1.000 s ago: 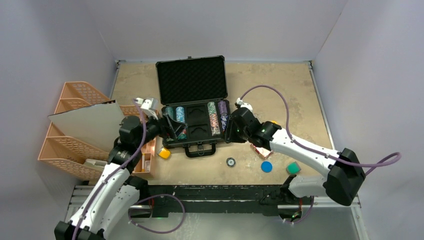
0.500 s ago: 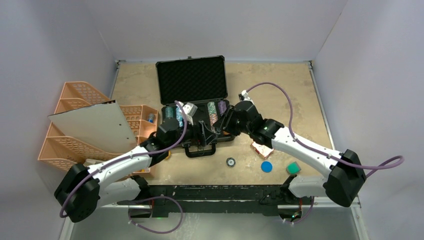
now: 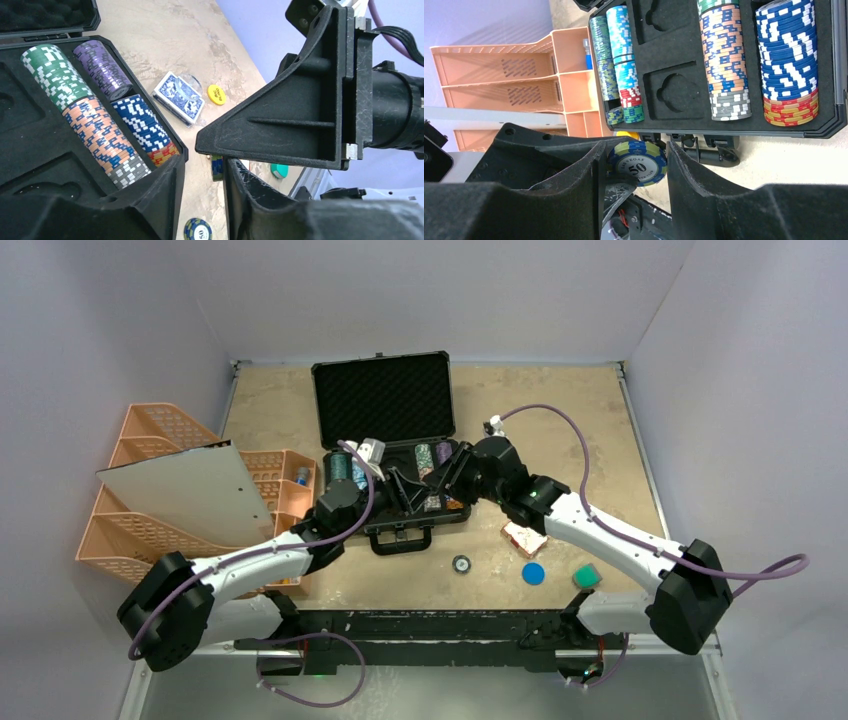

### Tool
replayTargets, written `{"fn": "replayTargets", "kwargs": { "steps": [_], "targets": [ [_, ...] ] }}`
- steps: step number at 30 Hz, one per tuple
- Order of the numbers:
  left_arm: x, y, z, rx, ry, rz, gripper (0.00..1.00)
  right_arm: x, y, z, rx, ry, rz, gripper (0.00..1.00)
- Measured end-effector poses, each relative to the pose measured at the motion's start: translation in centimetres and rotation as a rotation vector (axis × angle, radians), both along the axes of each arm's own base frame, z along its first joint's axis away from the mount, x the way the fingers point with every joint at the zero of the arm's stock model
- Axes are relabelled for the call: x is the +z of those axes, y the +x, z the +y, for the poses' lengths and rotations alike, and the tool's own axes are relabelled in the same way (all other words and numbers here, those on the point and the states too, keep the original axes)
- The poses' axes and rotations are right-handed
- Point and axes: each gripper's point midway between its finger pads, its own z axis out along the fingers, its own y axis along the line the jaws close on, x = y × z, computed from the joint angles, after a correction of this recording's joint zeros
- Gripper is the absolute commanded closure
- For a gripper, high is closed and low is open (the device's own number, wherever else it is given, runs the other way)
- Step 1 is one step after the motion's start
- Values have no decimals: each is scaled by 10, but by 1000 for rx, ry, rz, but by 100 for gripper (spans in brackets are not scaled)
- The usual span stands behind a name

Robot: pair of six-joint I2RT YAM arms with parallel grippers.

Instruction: Pack up texas hold em set

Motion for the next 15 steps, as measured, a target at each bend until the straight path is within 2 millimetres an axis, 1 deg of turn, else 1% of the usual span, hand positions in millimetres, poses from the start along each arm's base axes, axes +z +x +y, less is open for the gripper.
{"fn": "replayTargets", "kwargs": {
  "steps": [2,3,5,6,7,8,10,12,14,15],
  "targets": [
    [2,0,-1,5,-13,3,90,1,1,0,-4,9,0,63],
    [4,0,-3,2,-21,2,98,2,2,1,-7,13,1,57],
    [10,1,-6,-2,-32,-10,100,4,4,0,-14,22,-4,44],
    [12,2,-6,0,-33,-14,100,6,6,0,-17,29,-10,34],
    [12,3,-6,4,-33,-15,100,7,7,1,-18,37,-10,27],
    [13,4,-6,9,-32,-17,100,8,7,2,-13,47,-10,23],
    [15,6,-5,17,-28,-18,100,10,7,1,-3,71,-17,18],
    [19,7,-6,15,-19,-16,100,14,6,-3,8,92,-35,17],
    [31,7,-8,3,-20,-17,100,23,4,-9,14,106,-68,19],
    [39,7,-9,-7,-25,-16,100,31,2,-12,17,120,-96,20]
  ]
}}
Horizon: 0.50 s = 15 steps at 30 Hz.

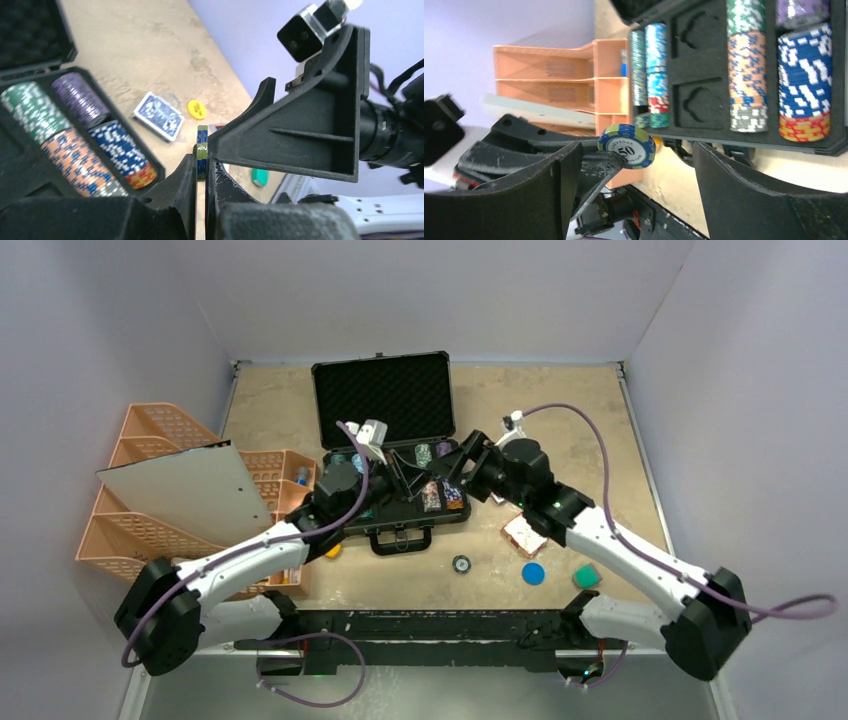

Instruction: Pack up texas hold em set

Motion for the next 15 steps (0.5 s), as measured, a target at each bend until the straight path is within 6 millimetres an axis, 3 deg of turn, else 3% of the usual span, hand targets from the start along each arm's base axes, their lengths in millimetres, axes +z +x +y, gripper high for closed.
{"fn": "replayTargets", "kwargs": {
  "steps": [4,8,15],
  "targets": [
    [41,-1,2,-62,-77,14,100,36,-14,-13,9,114,-137,26],
    [81,-5,13,-142,-231,63,100,52,-36,-26,18,229,-226,33],
    [101,-37,-2,-384,-436,248,100,87,-47,-25,59,363,-323,34]
  ]
}}
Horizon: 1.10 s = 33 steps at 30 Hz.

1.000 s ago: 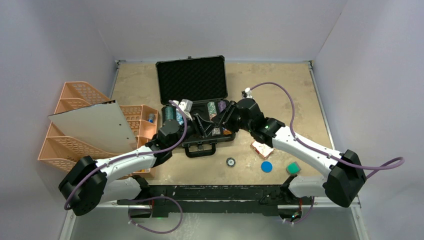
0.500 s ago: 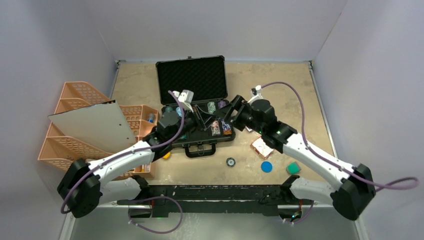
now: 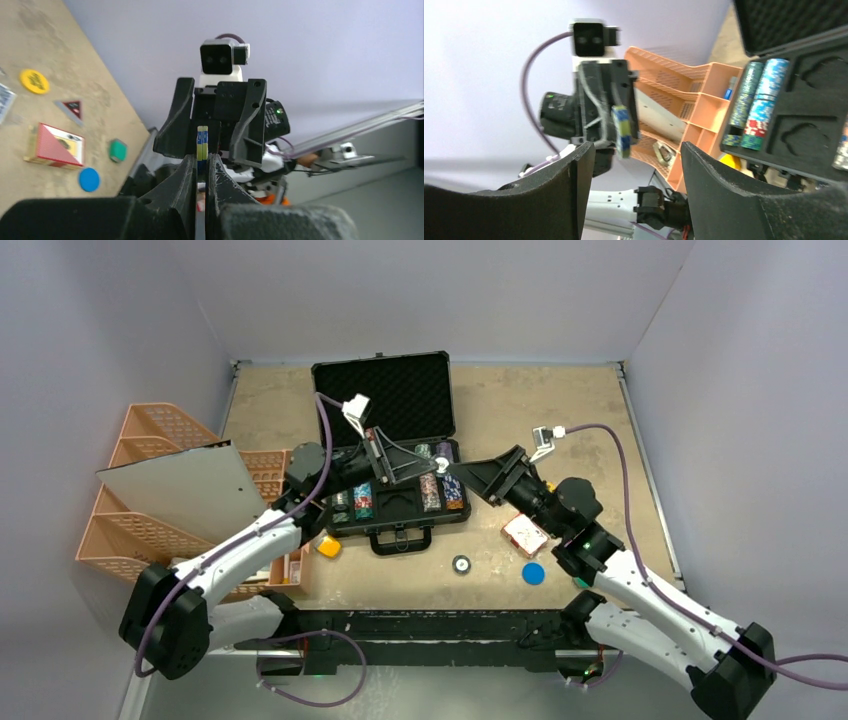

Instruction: Pack up texas hold em set

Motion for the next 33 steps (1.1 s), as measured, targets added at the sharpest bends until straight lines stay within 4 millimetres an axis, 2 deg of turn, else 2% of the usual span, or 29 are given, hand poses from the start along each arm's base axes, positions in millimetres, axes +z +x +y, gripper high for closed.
{"fn": "replayTargets", "kwargs": {
  "steps": [4,9,17,19,20,22,25,27,30,33],
  "targets": [
    [-2,-13,-2,-85,-64,93,100,19,-7,6,56,59,-53,44],
    [1,-22,-1,-140,-115,153,100,25,-11,11,91,93,-55,60],
    [5,-26,0,-165,-141,164,100,30,-13,14,120,115,-64,98],
    [2,-25,0,-154,-130,149,89,28,-12,16,125,109,-58,100],
    [1,-24,1,-147,-124,141,79,26,-11,17,125,104,-56,100],
    [-2,-21,2,-121,-102,128,49,24,-9,19,129,89,-58,100],
    [-11,-21,5,-81,-45,113,27,21,-9,23,144,44,-77,100],
    [-20,-17,8,-34,19,106,22,18,-7,24,141,1,-92,100],
    [-36,-5,19,83,155,78,21,15,-1,26,134,-82,-130,100],
    [-51,12,47,274,337,38,21,7,8,30,134,-177,-182,100]
  ]
}}
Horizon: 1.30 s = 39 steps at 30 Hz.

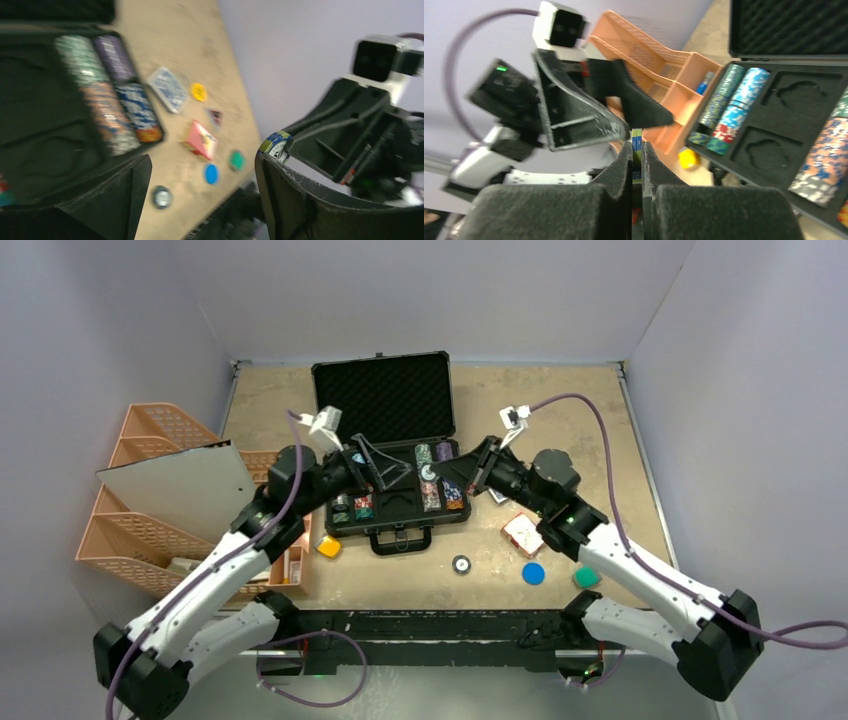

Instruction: Pack up texas hold em set

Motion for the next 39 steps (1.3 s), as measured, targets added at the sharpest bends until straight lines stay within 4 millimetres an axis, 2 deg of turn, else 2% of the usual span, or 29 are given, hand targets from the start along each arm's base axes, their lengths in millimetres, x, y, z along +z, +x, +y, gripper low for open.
{"fn": "replayTargets", "kwargs": {
  "steps": [3,6,10,14,16,20,24,29,34,39],
  "targets": [
    [-6,11,46,213,191,-55,21,-20,11,9,21,-104,-50,100],
    [1,11,94,394,332,-121,21,-46,24,24,65,-207,-90,100],
    [29,7,142,572,430,-228,21,-81,37,50,157,-297,-137,100],
    [64,-1,172,682,450,-334,21,-119,33,96,307,-375,-203,100],
    [76,-3,181,717,462,-368,21,-132,25,123,388,-404,-252,100],
    [86,-4,194,770,501,-397,21,-140,18,169,490,-412,-351,100],
    [86,-3,203,810,536,-399,21,-149,28,195,533,-411,-416,100],
    [81,-1,209,837,572,-396,21,-169,42,210,560,-450,-479,100],
    [72,4,209,835,613,-386,21,-187,46,211,584,-496,-554,100],
    [65,7,208,829,638,-376,21,-186,45,212,609,-500,-629,100]
  ]
}}
